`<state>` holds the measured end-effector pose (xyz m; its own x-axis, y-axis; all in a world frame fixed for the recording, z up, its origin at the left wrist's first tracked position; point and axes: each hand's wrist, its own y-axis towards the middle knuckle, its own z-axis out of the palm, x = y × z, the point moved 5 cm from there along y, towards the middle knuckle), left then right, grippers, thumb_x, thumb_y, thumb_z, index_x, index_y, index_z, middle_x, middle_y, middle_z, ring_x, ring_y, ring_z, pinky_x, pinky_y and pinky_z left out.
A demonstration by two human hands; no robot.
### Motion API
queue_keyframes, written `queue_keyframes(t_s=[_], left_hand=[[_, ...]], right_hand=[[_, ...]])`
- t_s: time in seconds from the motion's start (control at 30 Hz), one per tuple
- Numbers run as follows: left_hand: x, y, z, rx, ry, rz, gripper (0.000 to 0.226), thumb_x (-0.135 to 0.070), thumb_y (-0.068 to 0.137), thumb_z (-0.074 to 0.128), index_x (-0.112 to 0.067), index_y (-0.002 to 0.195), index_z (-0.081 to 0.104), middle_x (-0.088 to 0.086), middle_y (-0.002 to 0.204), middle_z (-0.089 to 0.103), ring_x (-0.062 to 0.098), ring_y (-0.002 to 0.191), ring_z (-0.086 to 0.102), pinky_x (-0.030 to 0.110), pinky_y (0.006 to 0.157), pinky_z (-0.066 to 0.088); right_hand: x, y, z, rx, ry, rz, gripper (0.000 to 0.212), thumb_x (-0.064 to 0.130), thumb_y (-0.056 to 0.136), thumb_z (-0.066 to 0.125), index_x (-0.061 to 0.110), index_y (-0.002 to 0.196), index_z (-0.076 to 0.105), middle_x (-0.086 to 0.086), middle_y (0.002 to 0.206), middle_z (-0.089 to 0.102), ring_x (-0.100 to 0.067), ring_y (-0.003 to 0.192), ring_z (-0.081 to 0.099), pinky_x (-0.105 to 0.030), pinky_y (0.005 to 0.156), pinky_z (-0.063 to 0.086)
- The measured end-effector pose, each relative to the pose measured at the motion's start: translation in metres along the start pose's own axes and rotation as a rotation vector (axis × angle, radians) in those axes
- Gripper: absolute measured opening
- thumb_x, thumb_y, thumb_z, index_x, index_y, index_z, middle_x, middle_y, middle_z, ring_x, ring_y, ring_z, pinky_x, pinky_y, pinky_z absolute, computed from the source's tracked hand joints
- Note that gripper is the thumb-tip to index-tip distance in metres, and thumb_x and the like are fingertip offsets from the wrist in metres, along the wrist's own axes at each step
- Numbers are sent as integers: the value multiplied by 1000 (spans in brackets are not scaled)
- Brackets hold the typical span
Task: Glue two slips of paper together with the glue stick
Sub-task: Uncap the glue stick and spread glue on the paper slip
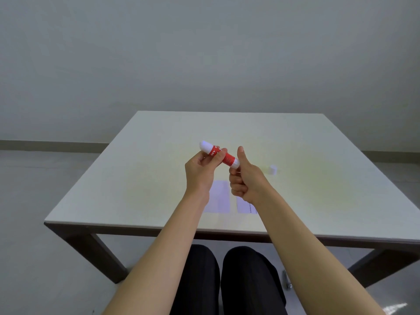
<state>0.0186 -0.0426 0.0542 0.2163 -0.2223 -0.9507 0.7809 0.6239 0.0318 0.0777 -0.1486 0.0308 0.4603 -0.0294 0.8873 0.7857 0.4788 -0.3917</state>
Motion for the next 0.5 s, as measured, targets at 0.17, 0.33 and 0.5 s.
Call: queue_keyframes(t_s=[0.17,0.33,0.5], left_hand=[[2,1,-7,-26,-30,-55,5,-21,76,75,-20,80,72,0,92,75,17,96,69,24,86,46],[4,3,-9,33,115,15,4,-24,77,74,-23,81,74,-10,80,76,0,78,69,16,70,49],[19,12,-36,425,792,38,73,-42,77,72,-28,142,41,-7,144,47,7,134,40,25,109,29]], right_hand=[[-3,3,12,163,128,-71,66,65,88,41,4,81,66,-3,56,54,-19,44,47,-26,48,46],[-3,-2,33,384,435,-314,34,31,93,51,4,107,65,-8,88,68,-21,83,66,-27,77,56],[-5,12,11,89,766,-170,23,28,96,48,11,82,56,-11,88,67,-20,62,71,-28,61,54]])
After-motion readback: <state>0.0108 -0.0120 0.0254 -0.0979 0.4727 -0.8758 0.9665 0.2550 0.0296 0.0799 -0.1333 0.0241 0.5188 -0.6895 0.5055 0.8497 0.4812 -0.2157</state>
